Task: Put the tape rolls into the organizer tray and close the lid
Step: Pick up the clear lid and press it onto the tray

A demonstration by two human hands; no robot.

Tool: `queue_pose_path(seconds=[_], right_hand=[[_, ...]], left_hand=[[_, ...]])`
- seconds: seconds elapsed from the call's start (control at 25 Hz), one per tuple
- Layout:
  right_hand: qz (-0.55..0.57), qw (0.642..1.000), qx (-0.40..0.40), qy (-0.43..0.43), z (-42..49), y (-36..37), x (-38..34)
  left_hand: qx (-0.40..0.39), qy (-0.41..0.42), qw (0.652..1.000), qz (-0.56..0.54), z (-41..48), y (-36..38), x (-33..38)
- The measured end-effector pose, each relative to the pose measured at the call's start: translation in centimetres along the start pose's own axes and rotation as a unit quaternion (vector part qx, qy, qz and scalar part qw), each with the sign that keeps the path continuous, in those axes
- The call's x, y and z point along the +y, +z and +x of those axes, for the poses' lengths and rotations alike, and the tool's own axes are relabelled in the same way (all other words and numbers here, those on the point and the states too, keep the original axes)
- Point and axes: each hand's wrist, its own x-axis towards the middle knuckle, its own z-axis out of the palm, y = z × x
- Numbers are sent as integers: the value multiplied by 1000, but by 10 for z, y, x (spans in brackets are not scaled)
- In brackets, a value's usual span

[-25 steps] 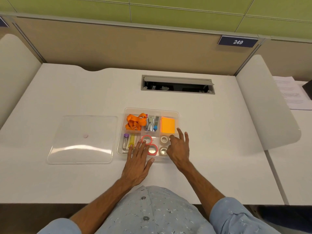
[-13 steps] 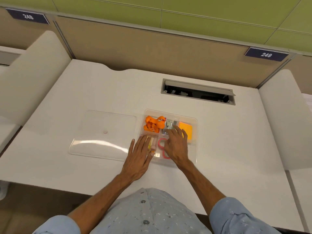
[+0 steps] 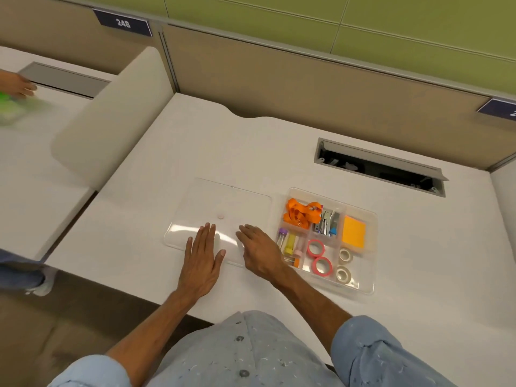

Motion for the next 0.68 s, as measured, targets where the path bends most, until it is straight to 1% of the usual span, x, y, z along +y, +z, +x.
queue_pose_path(seconds=[0.12, 0.32, 0.52, 0.68], right_hand=[[-9, 999, -34, -4, 2, 14, -19], [-35, 997, -61, -8, -2, 24, -25], [-60, 997, -33, -23, -5, 30, -23], [-26, 997, -65, -19, -3, 13, -26]], left_hand=[[-21, 11, 1000, 18, -4, -6, -21], [-43, 76, 994, 65, -12, -4, -42], [-14, 88, 994, 62, -9, -3, -45], [20, 129, 988, 79, -10, -10, -41]])
